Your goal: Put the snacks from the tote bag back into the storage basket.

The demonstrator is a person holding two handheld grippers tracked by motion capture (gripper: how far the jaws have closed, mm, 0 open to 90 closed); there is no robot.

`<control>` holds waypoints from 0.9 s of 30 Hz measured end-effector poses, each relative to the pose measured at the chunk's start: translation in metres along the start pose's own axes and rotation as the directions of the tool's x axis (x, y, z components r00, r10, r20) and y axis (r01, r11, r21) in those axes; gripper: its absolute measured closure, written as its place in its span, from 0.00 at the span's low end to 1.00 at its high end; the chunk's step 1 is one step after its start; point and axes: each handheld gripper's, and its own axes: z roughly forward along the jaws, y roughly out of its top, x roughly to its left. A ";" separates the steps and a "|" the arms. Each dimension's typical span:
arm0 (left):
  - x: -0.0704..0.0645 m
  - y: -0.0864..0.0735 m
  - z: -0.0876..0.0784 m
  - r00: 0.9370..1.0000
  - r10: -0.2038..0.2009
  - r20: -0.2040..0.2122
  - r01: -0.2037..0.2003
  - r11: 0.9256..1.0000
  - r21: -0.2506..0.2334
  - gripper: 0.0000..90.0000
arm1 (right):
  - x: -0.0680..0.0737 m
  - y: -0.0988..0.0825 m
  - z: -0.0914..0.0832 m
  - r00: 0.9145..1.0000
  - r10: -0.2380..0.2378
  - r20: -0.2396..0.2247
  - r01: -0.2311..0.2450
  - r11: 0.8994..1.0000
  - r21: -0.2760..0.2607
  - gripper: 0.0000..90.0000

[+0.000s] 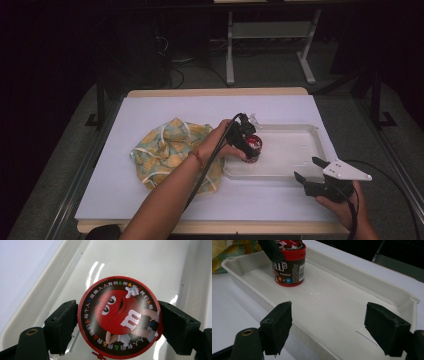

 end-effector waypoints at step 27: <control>-0.006 0.007 -0.014 0.999 0.043 -0.018 -0.043 0.999 0.003 0.23 | 0.001 0.000 0.000 1.000 -0.001 0.001 0.001 1.000 0.004 0.24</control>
